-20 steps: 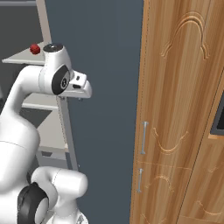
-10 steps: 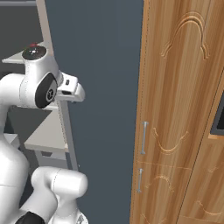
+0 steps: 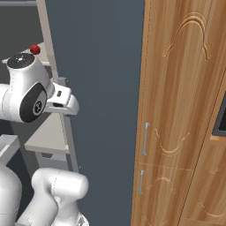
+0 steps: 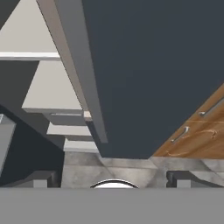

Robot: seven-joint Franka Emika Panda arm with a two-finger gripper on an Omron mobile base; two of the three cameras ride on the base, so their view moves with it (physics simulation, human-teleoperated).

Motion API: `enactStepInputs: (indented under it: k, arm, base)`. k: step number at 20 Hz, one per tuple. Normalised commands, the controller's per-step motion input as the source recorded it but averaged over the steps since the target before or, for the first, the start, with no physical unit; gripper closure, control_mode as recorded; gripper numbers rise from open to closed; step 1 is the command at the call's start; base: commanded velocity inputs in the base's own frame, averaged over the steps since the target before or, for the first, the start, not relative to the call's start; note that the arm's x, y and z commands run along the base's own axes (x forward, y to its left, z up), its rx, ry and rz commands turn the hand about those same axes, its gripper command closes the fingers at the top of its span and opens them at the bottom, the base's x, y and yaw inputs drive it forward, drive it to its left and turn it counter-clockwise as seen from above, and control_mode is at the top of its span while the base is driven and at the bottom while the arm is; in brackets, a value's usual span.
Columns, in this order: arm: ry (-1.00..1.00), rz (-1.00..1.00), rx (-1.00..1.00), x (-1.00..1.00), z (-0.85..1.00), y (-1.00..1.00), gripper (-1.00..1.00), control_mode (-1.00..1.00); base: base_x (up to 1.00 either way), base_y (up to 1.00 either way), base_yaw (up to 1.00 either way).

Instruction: Take the bell pepper and garlic out of the freezer and place them in the tupperware container on the counter. Then put the tupperware containing the vegetables back in the freezer.

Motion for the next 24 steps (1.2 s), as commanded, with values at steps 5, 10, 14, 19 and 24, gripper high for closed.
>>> enactStepInputs:
  k: [5, 10, 14, 19, 24]
  arm:
    - [0.15, -0.01, 0.00, -0.14, -0.04, 0.00, -1.00, -1.00]
    - [0.01, 0.00, 0.00, -0.06, 0.00, 0.00, -1.00, 1.00]
    - [0.00, 0.00, 0.00, 0.00, 0.00, 0.00, -1.00, 1.00]
    - [0.00, 0.00, 0.00, 0.00, 0.00, 0.00, -1.00, 1.00]
    - [0.00, 0.00, 0.00, 0.00, 0.00, 0.00, -1.00, 1.00]
  base:
    - [0.00, 0.00, 0.00]
    - [-0.50, 0.06, 0.00]
    - [-0.22, 0.43, 0.00]
    - [0.30, 0.40, 0.00]
    - [0.41, 0.24, 0.00]
